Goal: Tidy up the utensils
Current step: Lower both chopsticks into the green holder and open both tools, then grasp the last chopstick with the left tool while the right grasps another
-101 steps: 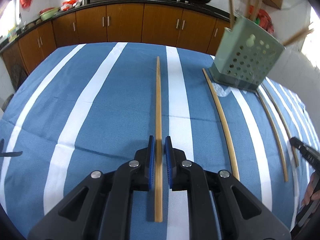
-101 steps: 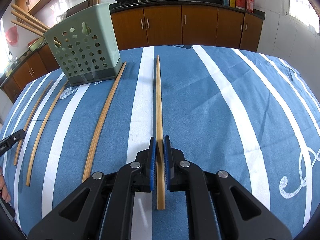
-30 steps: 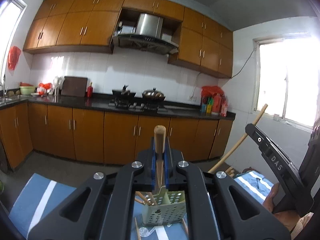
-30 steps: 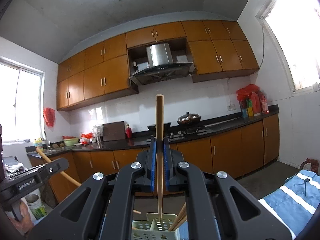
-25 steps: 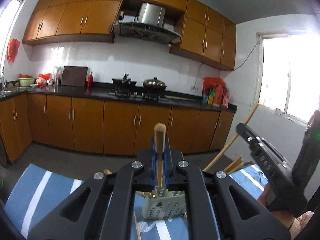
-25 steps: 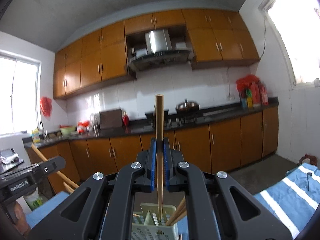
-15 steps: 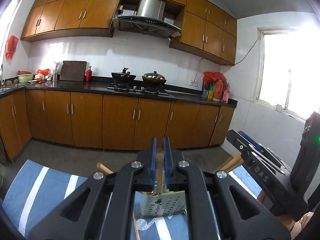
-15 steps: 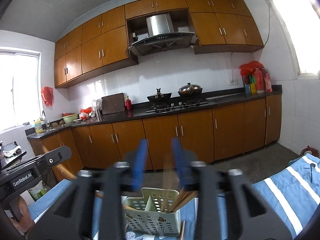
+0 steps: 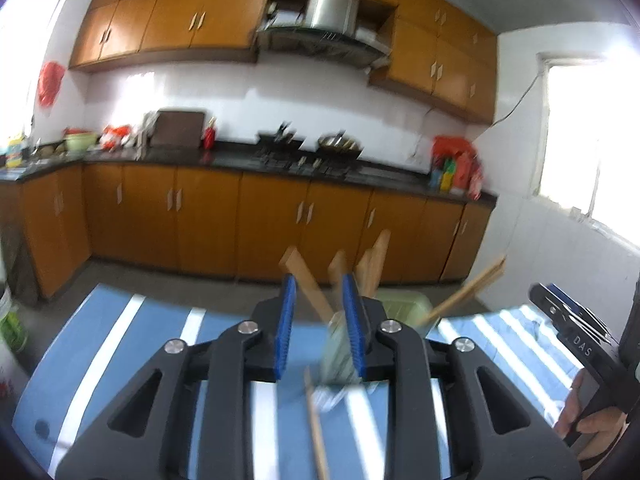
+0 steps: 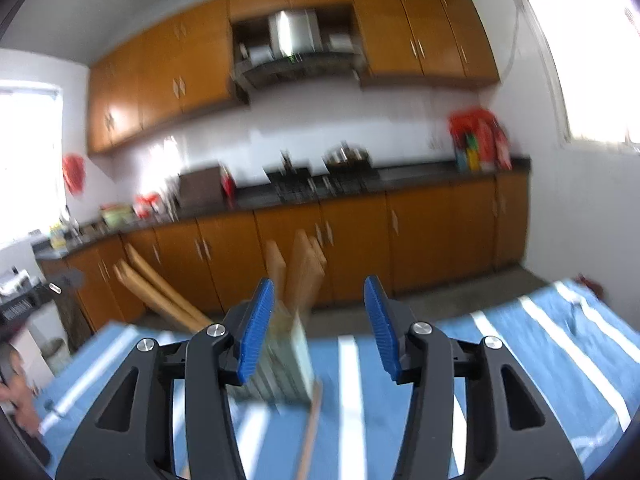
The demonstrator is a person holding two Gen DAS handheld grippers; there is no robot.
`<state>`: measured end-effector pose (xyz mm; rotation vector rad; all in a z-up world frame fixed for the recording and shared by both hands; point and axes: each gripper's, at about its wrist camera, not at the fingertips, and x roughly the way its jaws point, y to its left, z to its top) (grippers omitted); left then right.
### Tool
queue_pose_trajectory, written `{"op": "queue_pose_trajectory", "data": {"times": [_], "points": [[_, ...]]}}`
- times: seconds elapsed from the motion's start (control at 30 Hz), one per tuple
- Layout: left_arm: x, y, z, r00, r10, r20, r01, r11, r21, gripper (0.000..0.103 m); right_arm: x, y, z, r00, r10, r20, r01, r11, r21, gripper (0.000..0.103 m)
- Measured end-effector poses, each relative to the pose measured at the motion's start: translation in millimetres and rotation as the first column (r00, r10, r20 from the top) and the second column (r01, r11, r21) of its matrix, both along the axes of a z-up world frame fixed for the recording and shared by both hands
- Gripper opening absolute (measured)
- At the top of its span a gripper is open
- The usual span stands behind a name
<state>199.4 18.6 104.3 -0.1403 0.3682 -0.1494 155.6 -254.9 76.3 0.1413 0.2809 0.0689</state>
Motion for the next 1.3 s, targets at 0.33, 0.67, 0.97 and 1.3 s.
{"op": "queue_pose_trajectory", "data": {"times": [0.33, 0.67, 0.97, 1.3], "points": [[-4, 28, -132, 0.93, 0.046, -0.364, -0.033, 0.999, 0.042, 0.031, 14, 5, -140, 0.86, 0.112, -0.499, -0.052, 0.99, 0.132, 0.042], [-11, -8, -152, 0.912, -0.048, -0.407, 0.071, 0.997, 0.041, 0.031, 27, 51, -162, 0.824, 0.12, -0.553, -0.14, 0.99, 0.007, 0.008], [-5, -44, -174, 0.882, -0.078, -0.465, 0.137, 0.986, 0.094, 0.029, 19, 5, -161, 0.838, 0.002, -0.546, -0.001, 1.0, 0.002, 0.008], [14, -39, -190, 0.868, 0.032, -0.495, 0.051, 0.987, 0.152, 0.008, 18, 3, -161, 0.844, 0.023, -0.536, -0.027, 1.0, 0.0, 0.008]]}}
